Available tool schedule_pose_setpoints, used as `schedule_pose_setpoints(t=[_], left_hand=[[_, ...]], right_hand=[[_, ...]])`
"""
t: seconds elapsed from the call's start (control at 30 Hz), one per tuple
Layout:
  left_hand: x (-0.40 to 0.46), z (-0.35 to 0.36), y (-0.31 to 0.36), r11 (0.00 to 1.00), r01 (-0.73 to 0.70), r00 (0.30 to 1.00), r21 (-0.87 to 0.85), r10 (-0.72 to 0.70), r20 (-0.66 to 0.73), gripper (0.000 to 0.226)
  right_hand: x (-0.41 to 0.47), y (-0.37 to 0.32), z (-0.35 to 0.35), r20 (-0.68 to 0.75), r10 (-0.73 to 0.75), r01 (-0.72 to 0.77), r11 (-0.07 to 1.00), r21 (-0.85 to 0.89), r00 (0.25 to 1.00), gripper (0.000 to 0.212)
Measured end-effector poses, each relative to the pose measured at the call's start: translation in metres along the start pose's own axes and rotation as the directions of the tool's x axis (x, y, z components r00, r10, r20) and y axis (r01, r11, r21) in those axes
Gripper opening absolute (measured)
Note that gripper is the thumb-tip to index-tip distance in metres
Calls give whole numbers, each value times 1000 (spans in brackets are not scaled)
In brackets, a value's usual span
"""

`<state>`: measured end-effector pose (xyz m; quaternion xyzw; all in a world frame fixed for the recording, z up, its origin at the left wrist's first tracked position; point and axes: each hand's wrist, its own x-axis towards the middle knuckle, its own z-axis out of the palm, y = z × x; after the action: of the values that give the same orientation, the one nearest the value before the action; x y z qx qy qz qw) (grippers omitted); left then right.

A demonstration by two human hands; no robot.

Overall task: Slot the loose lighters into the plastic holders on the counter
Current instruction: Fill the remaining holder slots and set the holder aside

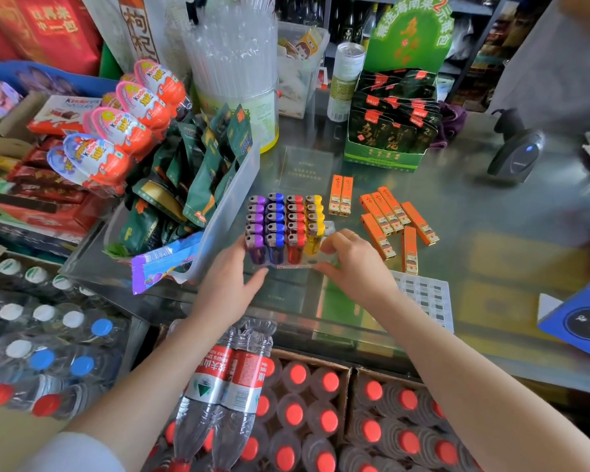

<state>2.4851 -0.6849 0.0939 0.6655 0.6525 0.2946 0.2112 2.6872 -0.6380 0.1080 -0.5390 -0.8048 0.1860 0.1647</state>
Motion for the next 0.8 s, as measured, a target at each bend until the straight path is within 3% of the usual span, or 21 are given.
schedule_pose_setpoints(t=[0.1,0.2,0.23,0.3,0.43,0.6,0.67,0.73,0.8], left_hand=[[1,4,6,998,66,997,-15,-67,-46,24],[7,4,8,995,98,991,-30,-100,-91,26],[8,5,9,994,107,989,-28,-109,-101,27],[10,6,12,993,113,987,-17,-114,-117,31],[11,6,11,995,95,988,37,-90,-128,35],[11,5,10,992,81,990,93,-69,-124,31],[12,6,10,993,73,990,88,-62,-129,32],[13,8,9,995,65,990,80,-53,-134,33],[17,12,9,995,57,989,83,-45,-140,35]], right_hand=[[14,9,-11,90,-123,123,992,6,988,33],[24,24,-28,-107,-170,188,966,180,980,28],[31,30,-28,-157,-160,186,969,164,975,25],[48,37,-22,-111,-145,144,989,-19,983,36],[77,45,-8,167,-140,189,925,-329,976,49],[81,54,-17,144,-113,167,875,-455,983,38],[70,57,-21,100,-96,129,898,-421,990,37],[51,55,-24,-20,-122,112,957,-268,992,36],[32,46,-25,-112,-219,202,969,-145,969,36]])
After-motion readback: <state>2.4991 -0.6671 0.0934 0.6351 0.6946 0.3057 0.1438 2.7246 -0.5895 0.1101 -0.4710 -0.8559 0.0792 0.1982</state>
